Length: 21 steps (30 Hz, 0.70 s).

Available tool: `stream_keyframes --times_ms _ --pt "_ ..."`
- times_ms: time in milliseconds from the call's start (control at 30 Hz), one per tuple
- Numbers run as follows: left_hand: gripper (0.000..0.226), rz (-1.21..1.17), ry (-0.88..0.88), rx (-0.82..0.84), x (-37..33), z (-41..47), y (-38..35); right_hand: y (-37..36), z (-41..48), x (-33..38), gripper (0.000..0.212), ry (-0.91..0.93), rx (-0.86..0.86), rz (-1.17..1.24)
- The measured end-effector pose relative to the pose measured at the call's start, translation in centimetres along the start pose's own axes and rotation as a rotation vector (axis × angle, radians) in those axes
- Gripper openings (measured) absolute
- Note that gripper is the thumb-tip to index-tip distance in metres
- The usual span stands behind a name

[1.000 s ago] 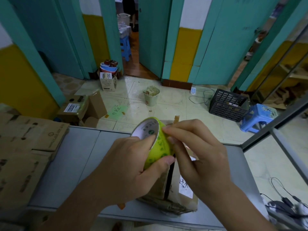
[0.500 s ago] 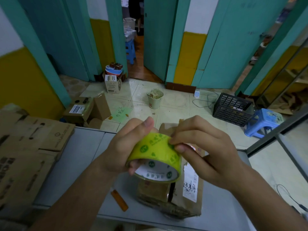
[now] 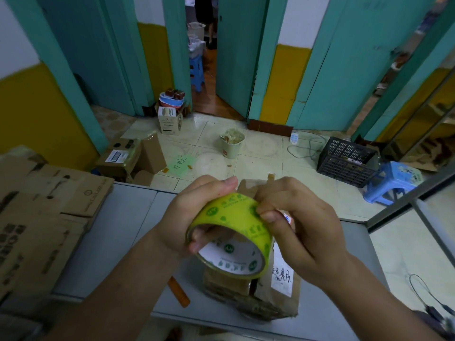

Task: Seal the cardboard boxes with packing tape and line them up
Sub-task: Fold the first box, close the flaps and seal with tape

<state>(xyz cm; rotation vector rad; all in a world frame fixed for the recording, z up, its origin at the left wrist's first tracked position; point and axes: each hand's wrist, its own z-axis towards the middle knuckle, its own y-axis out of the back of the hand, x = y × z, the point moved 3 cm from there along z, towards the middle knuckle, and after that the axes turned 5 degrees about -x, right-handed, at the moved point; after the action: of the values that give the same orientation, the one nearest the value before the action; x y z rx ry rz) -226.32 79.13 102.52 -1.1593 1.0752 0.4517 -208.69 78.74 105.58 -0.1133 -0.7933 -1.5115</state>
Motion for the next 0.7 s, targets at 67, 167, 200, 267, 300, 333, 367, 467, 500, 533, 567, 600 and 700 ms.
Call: stream_keyframes --times_ms 67,167,200,267,300,333,367,467,500,533,567,600,700 --pt "0.063 -0.016 0.028 0.034 -0.4 0.3 -0.2 0.2 0.0 -0.1 0.023 -0.016 -0.025 -0.033" --pt "0.067 0.018 0.101 -0.002 -0.7 0.4 0.2 0.6 0.2 0.0 0.024 0.017 0.048 -0.072" --pt "0.067 0.028 0.112 -0.018 -0.7 0.4 0.3 0.8 0.3 0.0 0.023 0.038 0.074 -0.09" --pt "0.067 0.009 0.131 -0.033 -0.8 0.3 0.5 1.2 0.5 0.2 0.023 0.08 0.119 -0.125" --pt "0.067 -0.013 0.138 -0.039 -0.8 0.3 0.5 1.4 0.6 0.2 0.022 0.1 0.14 -0.138" --pt "0.068 -0.04 0.143 -0.04 -0.8 0.3 0.6 1.6 0.7 0.3 0.022 0.112 0.16 -0.15" --pt "0.067 -0.065 0.152 -0.038 -0.9 0.3 0.6 1.8 0.8 0.3 0.021 0.116 0.18 -0.16" --pt "0.064 -0.069 0.181 -0.025 -1.0 0.5 0.7 2.0 1.4 0.3 0.019 0.103 0.255 -0.161" --pt "0.061 -0.07 0.202 -0.016 -1.1 0.5 0.6 2.1 1.6 0.3 0.019 0.097 0.283 -0.16" --pt "0.059 -0.085 0.222 -0.004 -1.2 0.5 0.6 2.1 1.9 0.3 0.019 0.09 0.308 -0.159" --pt "0.058 -0.101 0.235 0.005 -1.3 0.6 0.5 2.2 2.2 0.3 0.019 0.087 0.322 -0.156" --pt "0.057 -0.106 0.236 0.012 -1.4 0.7 0.6 2.2 2.4 0.3 0.019 0.09 0.324 -0.155" --pt "0.061 -0.127 0.231 0.017 -1.2 0.8 0.6 2.1 2.6 0.5 0.016 0.097 0.295 -0.158"
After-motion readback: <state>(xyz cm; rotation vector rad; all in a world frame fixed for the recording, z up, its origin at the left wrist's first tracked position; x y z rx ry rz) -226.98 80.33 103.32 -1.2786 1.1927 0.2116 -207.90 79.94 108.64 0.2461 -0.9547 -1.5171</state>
